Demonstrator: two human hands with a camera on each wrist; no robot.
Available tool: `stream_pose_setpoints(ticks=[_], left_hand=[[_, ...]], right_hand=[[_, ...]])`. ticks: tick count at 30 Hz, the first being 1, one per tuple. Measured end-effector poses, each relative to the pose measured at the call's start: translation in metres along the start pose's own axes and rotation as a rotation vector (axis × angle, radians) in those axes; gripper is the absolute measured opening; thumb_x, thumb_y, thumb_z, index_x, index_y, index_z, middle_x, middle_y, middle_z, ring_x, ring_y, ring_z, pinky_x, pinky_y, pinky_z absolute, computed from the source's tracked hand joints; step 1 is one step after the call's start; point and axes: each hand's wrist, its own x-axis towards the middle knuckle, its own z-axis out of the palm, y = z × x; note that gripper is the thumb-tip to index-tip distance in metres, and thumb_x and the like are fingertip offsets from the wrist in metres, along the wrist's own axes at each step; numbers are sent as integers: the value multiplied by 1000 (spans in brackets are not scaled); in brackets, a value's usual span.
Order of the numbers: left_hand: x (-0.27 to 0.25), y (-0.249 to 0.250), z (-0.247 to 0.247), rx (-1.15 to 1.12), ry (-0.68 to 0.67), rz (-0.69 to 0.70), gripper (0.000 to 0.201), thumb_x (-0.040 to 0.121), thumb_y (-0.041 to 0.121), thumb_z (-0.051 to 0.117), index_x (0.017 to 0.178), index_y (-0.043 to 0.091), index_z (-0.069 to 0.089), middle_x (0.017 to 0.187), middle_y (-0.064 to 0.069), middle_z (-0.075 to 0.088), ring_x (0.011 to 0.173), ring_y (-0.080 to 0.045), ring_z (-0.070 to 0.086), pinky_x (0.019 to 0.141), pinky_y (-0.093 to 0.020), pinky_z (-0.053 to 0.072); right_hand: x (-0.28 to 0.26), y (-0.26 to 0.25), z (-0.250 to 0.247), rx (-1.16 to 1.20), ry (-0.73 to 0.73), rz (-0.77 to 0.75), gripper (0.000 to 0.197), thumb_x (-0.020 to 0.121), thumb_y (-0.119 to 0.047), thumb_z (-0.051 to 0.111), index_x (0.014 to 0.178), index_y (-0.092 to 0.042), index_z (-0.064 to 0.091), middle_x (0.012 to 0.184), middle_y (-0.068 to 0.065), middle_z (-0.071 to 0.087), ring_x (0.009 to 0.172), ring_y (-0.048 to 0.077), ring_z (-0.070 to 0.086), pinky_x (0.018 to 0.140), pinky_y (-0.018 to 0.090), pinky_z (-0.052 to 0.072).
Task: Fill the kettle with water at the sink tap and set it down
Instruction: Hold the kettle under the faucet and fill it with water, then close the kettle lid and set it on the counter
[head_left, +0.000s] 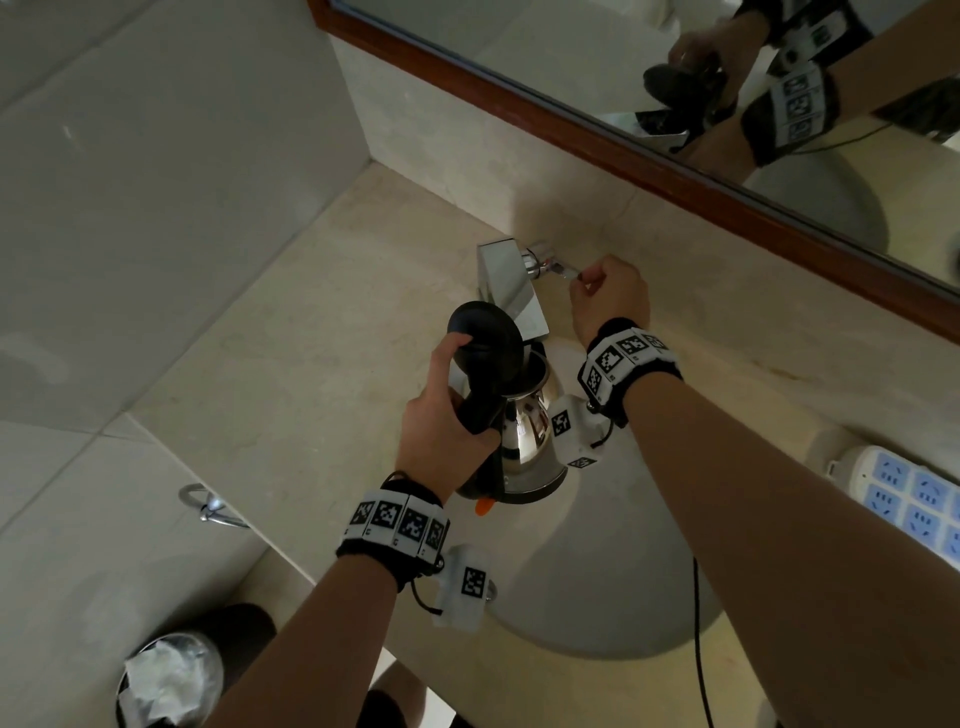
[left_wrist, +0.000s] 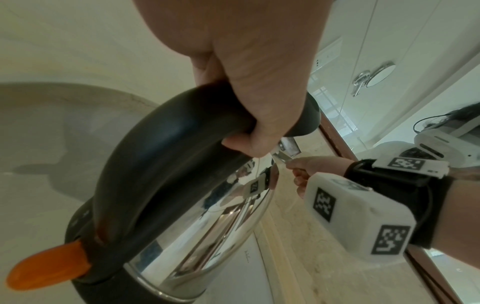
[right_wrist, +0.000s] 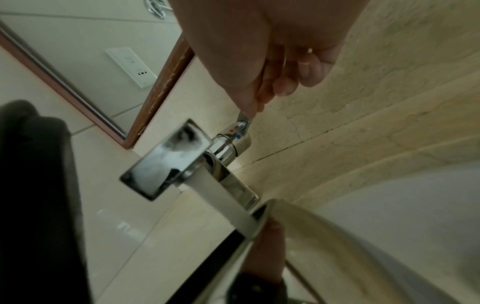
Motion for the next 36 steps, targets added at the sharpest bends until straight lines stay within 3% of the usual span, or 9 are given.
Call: stream_pose_setpoints(ticks=[5,11,16,20,23,26,30,33,36], left_hand=[[1,0,-1,10,-10,-6,98,72,6,79,145,44,25,67,2,67,61,-13,69,64,-41,64],[-8,-1,-9,-20,-24,-13,101,70,4,79,147,44,27,65,0,68,60,-17,69,63,-44,64],[-23,-5,-26,20,-27,15,101,70,6,80,146,47,26,65,-1,69,62,-18,70,64,-46,64],[-37,-11,-41,42,-45,37,104,71,9,81,147,52,25,66,1,69,63,-13,70,66,-40,65],[-46,-15,-51,35,-26,42,104,70,14,83,154,42,27,63,5,68,63,-9,69,68,-31,62],[-54,-17,-59,34,-10,70,96,69,16,85,151,27,37,60,8,67,61,-10,70,68,-34,63],[-63,-12,-68,35,13,143,83,65,14,84,138,26,46,60,10,64,56,-6,64,59,-29,60],[-67,-7,-75,42,12,227,73,63,26,78,129,22,47,63,5,68,52,-3,59,52,-23,53],[-72,-1,-83,44,15,309,65,62,39,69,120,22,45,62,5,67,50,-9,61,48,-26,54]], right_hand=[[-9,-6,1,0,-52,-25,13,89,-26,70,86,-15,63,87,1,64,80,21,61,71,29,45],[-26,8,-11,114,-150,-65,22,94,-33,64,107,-15,66,97,2,65,86,18,61,78,31,51],[-45,24,-13,113,-83,12,22,98,-29,58,108,-13,67,94,2,64,85,19,59,80,33,52],[-60,28,-13,103,-105,67,24,99,-26,56,111,-9,67,95,3,62,86,21,57,82,32,50],[-76,22,-11,120,-130,132,27,99,-28,54,109,-7,68,103,8,69,94,26,63,83,31,48],[-99,9,-9,210,-259,249,41,99,-43,50,106,-8,71,108,12,73,104,31,66,94,37,50],[-127,-5,-9,191,-491,318,77,89,-74,36,115,-11,70,118,11,71,112,31,63,107,51,44],[-141,-5,-15,252,-520,358,72,83,-75,49,107,-11,72,112,11,72,107,29,65,106,46,45],[-156,-2,-27,401,-488,395,55,87,-61,61,105,-10,72,98,3,71,94,20,64,92,35,45]])
